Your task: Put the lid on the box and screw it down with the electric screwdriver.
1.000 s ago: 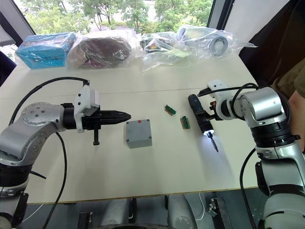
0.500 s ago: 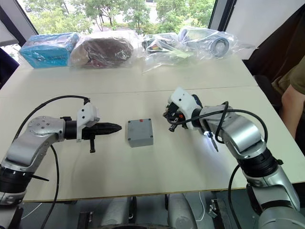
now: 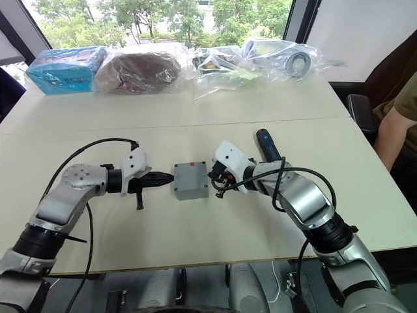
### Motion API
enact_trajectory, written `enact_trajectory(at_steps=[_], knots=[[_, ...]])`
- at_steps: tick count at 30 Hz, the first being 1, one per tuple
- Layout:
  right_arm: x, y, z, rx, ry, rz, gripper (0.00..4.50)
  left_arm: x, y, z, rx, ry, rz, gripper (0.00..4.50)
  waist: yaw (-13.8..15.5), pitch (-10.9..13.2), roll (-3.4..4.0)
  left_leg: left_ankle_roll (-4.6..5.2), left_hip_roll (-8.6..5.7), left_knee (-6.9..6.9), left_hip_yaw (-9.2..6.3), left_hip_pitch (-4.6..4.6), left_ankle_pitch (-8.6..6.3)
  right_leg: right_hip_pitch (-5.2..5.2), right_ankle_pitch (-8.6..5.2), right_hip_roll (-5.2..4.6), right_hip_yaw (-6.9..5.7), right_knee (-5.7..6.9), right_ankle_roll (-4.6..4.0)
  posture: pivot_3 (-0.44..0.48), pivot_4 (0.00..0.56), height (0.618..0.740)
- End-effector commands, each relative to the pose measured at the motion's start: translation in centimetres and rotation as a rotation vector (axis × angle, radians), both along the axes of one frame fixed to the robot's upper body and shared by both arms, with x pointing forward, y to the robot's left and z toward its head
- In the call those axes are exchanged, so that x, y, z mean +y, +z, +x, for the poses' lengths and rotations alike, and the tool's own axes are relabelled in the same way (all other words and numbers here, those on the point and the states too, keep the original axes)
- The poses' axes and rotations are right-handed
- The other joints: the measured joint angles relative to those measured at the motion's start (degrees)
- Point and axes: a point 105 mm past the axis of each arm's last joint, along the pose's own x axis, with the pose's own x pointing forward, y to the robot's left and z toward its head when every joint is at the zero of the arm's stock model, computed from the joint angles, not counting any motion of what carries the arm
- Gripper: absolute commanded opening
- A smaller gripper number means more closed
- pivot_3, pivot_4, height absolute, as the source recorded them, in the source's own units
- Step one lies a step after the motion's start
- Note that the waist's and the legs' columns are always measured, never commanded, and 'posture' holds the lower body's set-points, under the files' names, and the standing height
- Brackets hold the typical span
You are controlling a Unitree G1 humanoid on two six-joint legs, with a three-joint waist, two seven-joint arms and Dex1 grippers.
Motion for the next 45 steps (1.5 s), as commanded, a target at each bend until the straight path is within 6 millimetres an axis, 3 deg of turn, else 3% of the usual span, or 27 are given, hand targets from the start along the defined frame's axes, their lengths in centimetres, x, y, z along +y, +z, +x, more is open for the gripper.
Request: enact_trajectory(at_steps=[1,6,11,19,24,28,33,45], knots=[[1.6,0.7,-1.3,0.018,0.084,0.057,0.03,-1.5,1.5,0.8,-0.085,-0.045,-0.025,0.00,-0.1,0.0,0.00,0.00,0.00,0.01,0.00,0.00,0.00,0.01,0.00,0.00,0.00,0.00,0.00,0.000,0.150,0.740],[1.9,0.8,-2.1,0.040,0.119,0.060,0.03,-2.6,1.5,2.1,-0.101,-0.055,-0.040,0.00,-0.2,0.0,0.00,0.00,0.01,0.00,-0.03,0.01,0.00,0.00,0.01,0.03,-0.01,0.03,0.02,0.000,0.150,0.740],[1.2,1.5,-1.8,0.009,0.101,0.038,0.03,-2.4,1.1,2.4,-0.103,-0.062,-0.022,0.00,-0.4,0.0,0.00,0.00,0.02,0.00,-0.04,0.03,0.00,-0.01,0.01,0.05,-0.01,0.04,0.03,0.000,0.150,0.740],[-1.9,3.5,0.7,-0.089,0.003,-0.020,0.03,0.9,0.4,0.1,-0.042,-0.098,0.080,0.00,-0.3,0.0,0.00,0.00,0.02,0.00,-0.03,0.04,0.00,-0.01,0.01,0.03,-0.01,0.06,0.02,0.000,0.150,0.740],[-2.3,3.6,1.5,-0.104,-0.011,-0.018,0.03,1.4,0.5,-1.0,-0.018,-0.122,0.101,0.00,-0.2,0.0,-0.02,0.00,0.03,-0.01,-0.02,0.03,0.00,0.00,0.00,0.02,-0.01,0.06,0.02,0.000,0.150,0.740],[-0.3,2.6,2.6,-0.094,0.017,0.056,0.03,0.7,0.6,-1.9,-0.011,-0.136,0.087,0.00,-0.5,0.0,-0.07,0.00,0.02,0.00,0.01,0.06,0.00,0.02,0.01,0.01,0.01,0.04,0.02,0.000,0.150,0.740],[1.7,1.2,2.5,-0.080,0.070,0.079,0.03,-0.5,0.8,-1.5,-0.028,-0.130,0.058,0.00,-0.4,0.0,-0.06,0.00,0.04,-0.03,-0.02,0.09,0.00,0.01,0.01,0.05,0.00,0.09,0.02,0.000,0.150,0.740],[1.7,0.3,0.8,-0.034,0.127,0.060,0.03,-1.1,1.5,-0.2,-0.071,-0.127,0.052,0.00,-0.3,0.0,-0.06,0.00,0.02,-0.01,-0.01,0.08,0.00,0.03,0.01,0.03,-0.01,0.09,0.02,0.000,0.150,0.740]])
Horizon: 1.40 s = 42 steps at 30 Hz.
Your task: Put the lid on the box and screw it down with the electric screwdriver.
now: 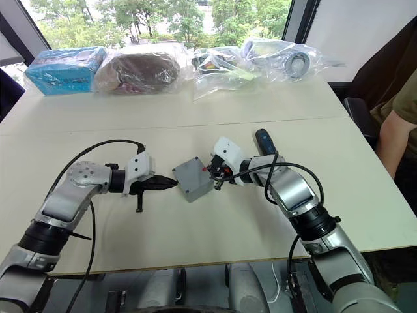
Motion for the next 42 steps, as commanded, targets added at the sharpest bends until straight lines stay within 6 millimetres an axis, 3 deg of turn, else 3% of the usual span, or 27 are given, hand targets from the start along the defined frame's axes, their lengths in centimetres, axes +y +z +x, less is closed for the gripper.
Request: enact_trajectory(at_steps=[1,11,18,23,27,28,30,42], knots=[[1.4,1.1,-1.3,-0.022,0.081,0.032,0.03,-0.9,1.5,0.6,-0.075,-0.026,-0.014,0.00,0.0,0.0,0.00,0.00,0.00,0.00,0.00,0.00,0.00,0.00,0.00,0.00,0.00,0.00,0.00,0.000,0.150,0.740],[0.5,1.3,-1.8,-0.039,0.032,0.019,0.03,-0.4,1.4,0.5,-0.070,-0.027,0.001,0.00,-0.1,0.0,0.00,0.00,0.00,0.00,-0.01,0.01,0.00,0.00,0.00,0.01,0.00,0.03,0.00,0.000,0.150,0.740],[-2.5,5.0,1.5,-0.238,-0.168,0.063,0.03,1.5,3.3,-0.9,-0.064,-0.008,0.000,0.00,-0.1,0.0,0.00,0.00,0.01,-0.01,-0.01,0.02,0.00,-0.01,0.00,0.01,0.01,0.05,0.00,0.000,0.150,0.740],[-3.4,5.6,3.3,-0.272,-0.238,0.093,0.03,1.5,5.2,-1.1,-0.072,0.012,-0.051,0.00,-0.1,0.0,0.00,0.00,0.01,-0.01,-0.01,0.04,0.00,0.01,0.00,0.01,0.01,0.05,0.00,0.000,0.150,0.740],[-3.7,5.1,5.6,-0.236,-0.305,0.133,0.93,1.3,7.8,-0.7,-0.113,0.030,-0.115,0.00,-0.1,0.0,-0.01,0.00,0.00,0.00,0.01,0.03,0.00,0.01,0.00,0.01,0.01,0.05,0.00,0.000,0.150,0.740],[-3.6,4.8,6.1,-0.215,-0.315,0.145,1.50,1.2,8.3,-0.5,-0.125,0.037,-0.122,0.00,-0.1,0.0,-0.01,0.00,0.00,0.00,0.00,0.04,0.00,0.01,0.01,0.01,0.01,0.06,0.00,0.000,0.150,0.740],[-3.4,4.3,6.9,-0.191,-0.329,0.155,2.11,1.1,9.2,-0.3,-0.136,0.046,-0.154,0.00,-0.2,0.0,-0.01,0.00,0.00,0.00,0.00,0.06,0.00,0.01,0.01,0.02,0.01,0.07,0.00,0.000,0.150,0.740],[-3.1,3.2,8.2,-0.126,-0.351,0.177,2.11,0.6,10.0,-0.4,-0.130,0.050,-0.186,0.00,-0.2,0.0,-0.01,0.00,0.00,-0.04,0.01,0.06,0.00,0.01,0.01,0.00,0.01,0.08,0.00,0.000,0.150,0.740]])
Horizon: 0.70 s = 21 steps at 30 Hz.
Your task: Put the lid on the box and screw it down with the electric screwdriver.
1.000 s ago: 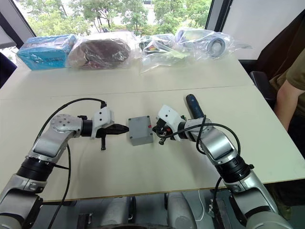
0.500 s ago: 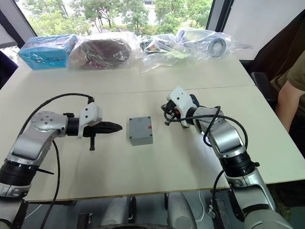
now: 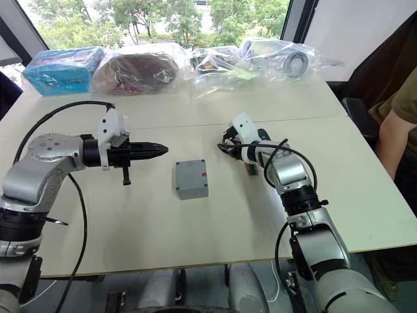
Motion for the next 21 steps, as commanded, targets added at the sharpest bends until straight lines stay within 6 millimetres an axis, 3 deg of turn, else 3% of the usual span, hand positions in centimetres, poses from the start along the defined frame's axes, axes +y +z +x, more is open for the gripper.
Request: enact_trajectory(at_steps=[1,13,17,18,21], knots=[[0.29,1.66,0.51,-0.053,0.002,0.023,2.11,-0.27,1.37,-0.29,-0.051,-0.009,-0.006,0.00,0.0,0.0,0.00,0.00,0.00,0.00,0.00,0.01,0.00,0.00,0.00,0.00,0.00,0.01,0.00,0.000,0.150,0.740],[0.07,1.40,0.60,-0.032,-0.009,0.039,2.11,-0.54,1.32,-0.28,-0.050,-0.014,-0.006,0.00,0.0,0.0,0.00,0.00,0.00,0.00,0.00,0.02,0.00,0.00,0.00,0.01,0.00,0.02,0.00,0.000,0.150,0.740],[-0.02,1.33,0.63,-0.026,-0.015,0.036,0.38,-0.60,1.27,-0.26,-0.049,-0.015,-0.006,0.00,0.0,0.0,0.00,0.00,0.00,0.00,0.00,0.02,0.00,0.00,0.00,0.01,0.00,0.01,0.00,0.000,0.150,0.740],[-0.02,1.32,0.64,-0.025,-0.016,0.036,0.14,-0.61,1.27,-0.26,-0.049,-0.015,-0.007,0.00,0.0,0.0,0.00,0.00,0.00,0.00,0.00,0.02,0.00,0.00,0.00,0.01,0.00,0.02,0.00,0.000,0.150,0.740],[0.00,1.43,0.67,-0.026,-0.016,0.036,0.06,-0.62,1.27,-0.24,-0.049,-0.014,-0.007,0.00,0.0,0.0,0.00,0.00,0.00,0.00,0.00,0.02,0.00,0.00,0.00,0.01,0.00,0.02,0.00,0.000,0.150,0.740]])
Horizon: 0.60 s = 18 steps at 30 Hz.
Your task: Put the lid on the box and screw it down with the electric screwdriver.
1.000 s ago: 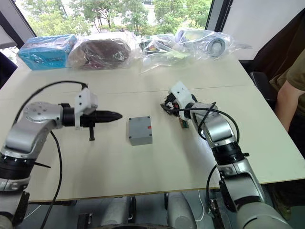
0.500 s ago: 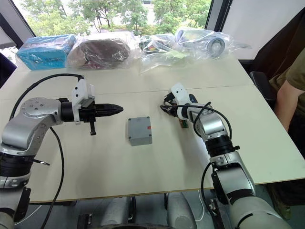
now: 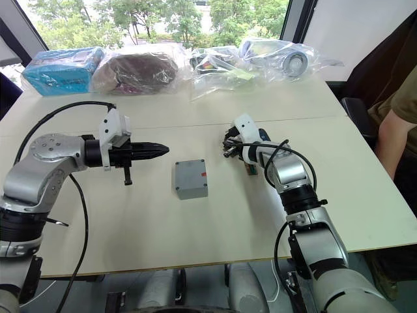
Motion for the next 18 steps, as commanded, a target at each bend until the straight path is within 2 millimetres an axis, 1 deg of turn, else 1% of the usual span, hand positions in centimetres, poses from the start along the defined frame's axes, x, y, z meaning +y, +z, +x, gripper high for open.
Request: enact_trajectory(at_steps=[1,4,7,10,12,14,16,18], knots=[[0.3,1.9,0.5,-0.049,0.002,0.022,0.06,-0.4,1.4,-0.3,-0.052,-0.022,-0.008,0.00,0.0,0.0,0.00,0.00,0.00,0.00,0.00,0.00,0.00,0.00,0.00,0.00,0.00,0.00,0.00,0.000,0.150,0.740],[0.3,2.5,0.5,-0.058,0.004,0.028,0.06,-0.4,1.3,-0.3,-0.052,-0.021,-0.008,0.00,0.0,0.0,0.00,0.00,0.00,0.00,0.00,0.00,0.00,0.00,0.00,0.00,0.00,0.00,0.00,0.000,0.150,0.740],[0.0,4.3,0.5,-0.100,-0.002,0.031,0.06,-0.4,1.2,-0.3,-0.047,-0.021,-0.005,0.00,0.0,0.0,0.00,0.00,0.00,0.00,0.00,0.00,0.00,0.00,0.00,0.00,0.00,0.00,0.00,0.000,0.150,0.740],[0.0,6.4,0.0,-0.131,0.022,0.034,0.06,-0.2,1.0,-0.4,-0.041,-0.021,-0.001,0.00,0.1,0.0,0.02,0.00,0.00,0.00,0.00,-0.01,0.00,0.00,0.00,0.00,0.00,0.00,0.00,0.000,0.150,0.740],[0.4,7.8,-1.1,-0.143,0.074,0.030,0.06,-0.1,0.9,-0.5,-0.037,-0.021,0.004,0.00,0.1,0.0,0.02,0.00,0.00,0.00,0.00,-0.01,0.00,0.00,0.00,0.00,0.00,0.00,0.00,0.000,0.150,0.740],[1.4,8.6,-3.0,-0.123,0.163,0.028,0.06,-0.1,0.8,-0.5,-0.034,-0.021,0.005,0.00,0.1,0.0,0.02,0.00,0.00,0.00,-0.01,-0.01,0.00,-0.01,0.00,0.00,-0.01,0.00,0.00,0.000,0.150,0.740],[2.3,8.6,-4.5,-0.094,0.228,0.026,0.06,0.0,0.8,-0.5,-0.033,-0.021,0.008,0.00,0.0,0.0,0.02,0.00,0.00,-0.01,-0.01,-0.01,0.00,-0.01,0.00,0.00,-0.01,0.00,0.00,0.000,0.150,0.740],[3.3,8.2,-6.1,-0.069,0.289,0.002,0.06,0.0,0.7,-0.5,-0.030,-0.023,0.010,0.00,0.0,0.0,0.02,0.00,0.01,-0.01,-0.02,0.00,0.00,-0.01,0.00,0.01,-0.01,0.00,0.00,0.000,0.150,0.740]])
